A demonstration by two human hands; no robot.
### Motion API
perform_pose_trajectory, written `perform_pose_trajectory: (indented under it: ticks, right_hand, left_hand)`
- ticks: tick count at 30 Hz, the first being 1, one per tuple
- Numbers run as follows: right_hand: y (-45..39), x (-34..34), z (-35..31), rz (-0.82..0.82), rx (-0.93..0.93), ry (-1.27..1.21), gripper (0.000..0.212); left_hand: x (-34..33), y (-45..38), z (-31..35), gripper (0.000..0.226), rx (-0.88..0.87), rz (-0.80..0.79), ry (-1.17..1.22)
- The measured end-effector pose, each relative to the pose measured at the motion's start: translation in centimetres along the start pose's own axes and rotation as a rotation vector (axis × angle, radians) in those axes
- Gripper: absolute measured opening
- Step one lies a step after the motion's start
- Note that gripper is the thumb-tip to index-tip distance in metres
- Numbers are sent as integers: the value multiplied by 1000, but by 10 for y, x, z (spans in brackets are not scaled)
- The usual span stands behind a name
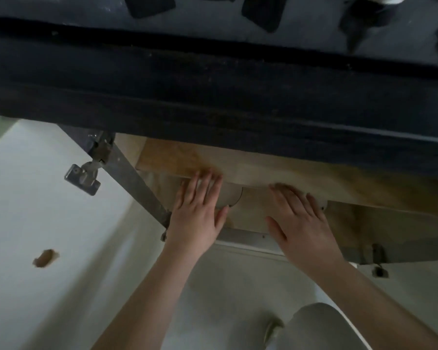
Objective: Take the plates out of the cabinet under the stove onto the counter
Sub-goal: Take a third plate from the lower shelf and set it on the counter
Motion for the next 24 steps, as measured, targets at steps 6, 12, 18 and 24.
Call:
perform_pose_trajectory:
  ticks: [6,12,18,24]
  right_hand:
    - [-6,-3,-1,63,37,113,58]
    - [-4,-16,-1,121,11,223,62]
    - [-3,-31,-9,289,-63,228,64]
    - [-4,-48,-10,352,-90,252,72]
  left_hand:
    - [-5,-3,-15,56,-107,121,-77]
    - [-12,-2,-17,52,-204,308,-81]
    - [-19,-6,-23,50,-268,440,-41]
    - [-22,-7,-24,51,-272,451,-1]
Point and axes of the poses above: each hand's wrist, its own y-axis away from the middle knuckle, its own x-axis out of the back of the hand, z = x × y, the point moved 6 cm from there along -y, towards the middle knuckle, and after that the axes turned 12 degrees about y, right-handed, at the moved point
